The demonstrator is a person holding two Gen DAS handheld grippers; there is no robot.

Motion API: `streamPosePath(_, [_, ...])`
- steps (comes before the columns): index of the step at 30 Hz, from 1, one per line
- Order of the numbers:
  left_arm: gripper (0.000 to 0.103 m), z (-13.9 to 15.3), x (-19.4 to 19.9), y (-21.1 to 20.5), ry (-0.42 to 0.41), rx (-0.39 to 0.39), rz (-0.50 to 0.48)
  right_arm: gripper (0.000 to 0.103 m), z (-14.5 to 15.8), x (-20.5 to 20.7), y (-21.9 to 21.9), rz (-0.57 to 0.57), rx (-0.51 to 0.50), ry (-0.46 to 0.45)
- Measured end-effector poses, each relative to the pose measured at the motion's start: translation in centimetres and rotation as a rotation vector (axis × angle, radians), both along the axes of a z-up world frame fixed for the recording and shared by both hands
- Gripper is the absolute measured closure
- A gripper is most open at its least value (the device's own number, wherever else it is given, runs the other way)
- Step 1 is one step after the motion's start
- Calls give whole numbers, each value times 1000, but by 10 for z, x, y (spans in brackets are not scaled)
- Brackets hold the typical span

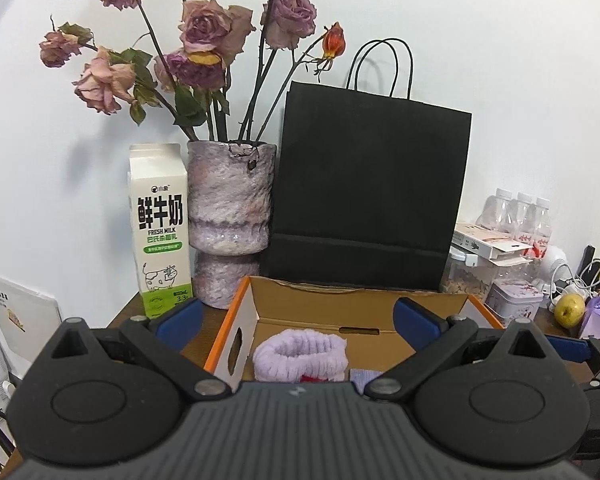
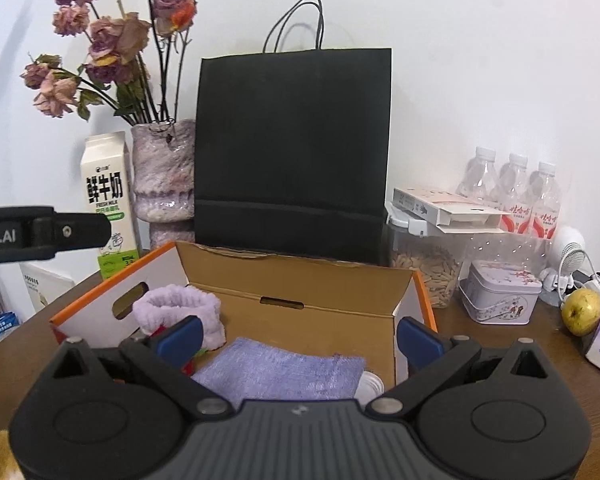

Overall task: Organize objects
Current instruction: 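Withdraw both open tools up and out of the red box, then move the left tool to the navy blue case while the right tool approaches the clear plastic bag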

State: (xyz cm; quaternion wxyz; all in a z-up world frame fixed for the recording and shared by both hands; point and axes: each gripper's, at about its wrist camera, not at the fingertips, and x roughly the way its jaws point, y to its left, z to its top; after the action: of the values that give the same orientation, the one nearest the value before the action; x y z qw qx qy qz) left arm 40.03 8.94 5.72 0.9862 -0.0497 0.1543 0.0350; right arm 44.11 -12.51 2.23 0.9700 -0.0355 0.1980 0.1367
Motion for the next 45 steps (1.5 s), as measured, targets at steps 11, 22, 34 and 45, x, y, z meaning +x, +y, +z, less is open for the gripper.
streamPosePath(11, [0, -2, -39, 1, 13, -2, 13, 0, -1, -37, -9, 10, -21, -3])
streamPosePath(22, [0, -5, -73, 2, 25, -12, 29, 0, -1, -74, -15, 26, -32, -15])
streamPosePath(34, [0, -15, -107, -8, 23, 7, 25, 0, -8, -117, -26, 30, -53, -47])
streamPosePath(45, [0, -28, -136, -24, 25, 13, 16, 0, -15, -149, -41, 36, -43, -64])
